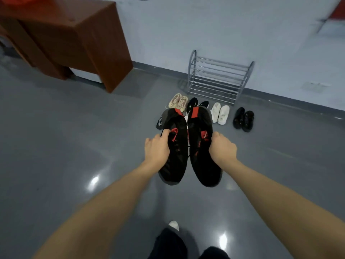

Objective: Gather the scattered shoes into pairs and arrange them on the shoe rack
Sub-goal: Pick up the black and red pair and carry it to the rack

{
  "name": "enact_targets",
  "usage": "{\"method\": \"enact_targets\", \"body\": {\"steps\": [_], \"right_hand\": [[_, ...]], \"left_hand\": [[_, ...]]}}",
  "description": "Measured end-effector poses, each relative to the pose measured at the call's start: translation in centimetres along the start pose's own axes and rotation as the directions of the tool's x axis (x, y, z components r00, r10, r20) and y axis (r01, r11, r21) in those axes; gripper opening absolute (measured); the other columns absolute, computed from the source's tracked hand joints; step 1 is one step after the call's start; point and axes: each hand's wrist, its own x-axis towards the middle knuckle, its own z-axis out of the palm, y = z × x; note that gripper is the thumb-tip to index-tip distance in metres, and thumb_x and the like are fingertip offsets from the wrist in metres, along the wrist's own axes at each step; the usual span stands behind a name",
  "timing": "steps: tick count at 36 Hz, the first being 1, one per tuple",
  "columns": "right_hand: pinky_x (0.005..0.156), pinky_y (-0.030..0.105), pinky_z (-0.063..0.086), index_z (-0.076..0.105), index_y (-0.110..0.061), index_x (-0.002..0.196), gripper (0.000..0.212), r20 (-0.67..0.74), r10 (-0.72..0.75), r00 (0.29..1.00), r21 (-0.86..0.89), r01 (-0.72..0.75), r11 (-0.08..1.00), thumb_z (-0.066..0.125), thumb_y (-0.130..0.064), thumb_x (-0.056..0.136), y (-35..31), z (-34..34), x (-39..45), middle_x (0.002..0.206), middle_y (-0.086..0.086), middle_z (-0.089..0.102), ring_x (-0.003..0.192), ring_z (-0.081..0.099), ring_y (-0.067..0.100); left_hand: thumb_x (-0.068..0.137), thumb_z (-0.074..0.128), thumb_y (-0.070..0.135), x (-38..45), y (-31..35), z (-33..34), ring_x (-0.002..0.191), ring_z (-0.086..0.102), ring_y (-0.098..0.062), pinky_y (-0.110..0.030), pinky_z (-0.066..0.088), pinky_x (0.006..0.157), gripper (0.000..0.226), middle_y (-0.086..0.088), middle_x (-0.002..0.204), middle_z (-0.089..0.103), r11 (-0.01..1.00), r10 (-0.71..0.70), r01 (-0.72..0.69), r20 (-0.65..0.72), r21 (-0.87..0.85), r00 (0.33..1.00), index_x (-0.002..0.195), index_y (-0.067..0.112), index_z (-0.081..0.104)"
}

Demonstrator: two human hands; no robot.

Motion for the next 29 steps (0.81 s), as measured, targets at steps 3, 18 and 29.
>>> {"method": "enact_targets", "body": {"steps": [3,18,29], "right_hand": [[0.064,0.033,0.035,0.048,-0.004,0.101,0.013,0.008,0.044,0.999,0.031,-0.044,0.999,0.039,-0.004,0.093,0.5,-0.2,2.7,0.102,0.012,0.058,0.092,0.057,0.031],[0.064,0.034,0.036,0.049,-0.003,0.099,0.011,0.031,0.115,0.993,0.080,-0.118,0.990,0.040,-0.003,0.092,6.3,-2.2,18.9,0.099,0.014,0.060,0.088,0.058,0.034],[0.063,0.033,0.035,0.052,-0.003,0.108,0.020,0.040,0.090,0.995,0.032,-0.091,0.995,0.040,-0.001,0.091,10.5,-6.4,31.5,0.104,0.016,0.062,0.090,0.061,0.034]], "left_hand": [[0.091,0.037,-0.002,3.6,0.6,0.5,0.093,0.058,-0.031,-0.035,0.035,0.086,0.049,-0.010,0.102,0.063,0.999,0.033,-0.033,0.015,-0.026,0.999,0.135,0.019,0.040],[0.089,0.036,-0.004,19.9,7.8,4.1,0.098,0.057,-0.029,-0.037,0.035,0.090,0.052,-0.009,0.104,0.064,0.994,0.046,-0.038,0.074,-0.104,0.996,0.134,0.021,0.041],[0.088,0.036,-0.006,30.6,13.8,4.6,0.098,0.058,-0.029,-0.038,0.037,0.091,0.053,-0.009,0.104,0.064,0.986,-0.020,0.029,0.052,-0.164,0.998,0.133,0.021,0.043]]}}
